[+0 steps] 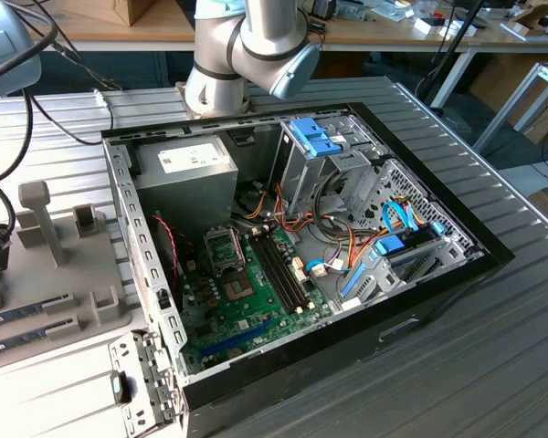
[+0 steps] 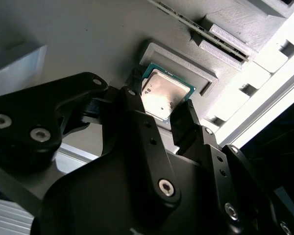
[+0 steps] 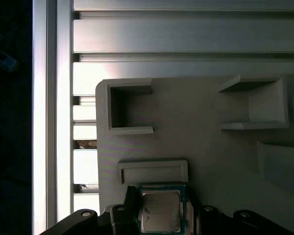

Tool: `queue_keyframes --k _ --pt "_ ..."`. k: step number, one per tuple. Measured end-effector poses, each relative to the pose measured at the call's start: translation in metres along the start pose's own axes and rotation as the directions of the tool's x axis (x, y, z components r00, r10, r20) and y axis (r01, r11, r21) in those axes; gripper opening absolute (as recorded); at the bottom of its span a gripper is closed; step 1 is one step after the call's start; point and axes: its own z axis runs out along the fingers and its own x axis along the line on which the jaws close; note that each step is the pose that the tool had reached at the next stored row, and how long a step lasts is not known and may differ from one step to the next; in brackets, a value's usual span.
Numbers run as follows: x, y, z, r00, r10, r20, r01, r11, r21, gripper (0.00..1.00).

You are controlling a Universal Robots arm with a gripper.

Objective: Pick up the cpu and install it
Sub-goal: 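Pick up the cpu and move it towards the insertion slot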

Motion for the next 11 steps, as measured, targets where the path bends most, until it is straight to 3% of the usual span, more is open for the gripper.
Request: queue_keyframes --k 11 --pt "0.0003 0.0000 0.0002 0.9998 -0.018 -0.0004 0.018 0.9998 -0.0009 0.47"
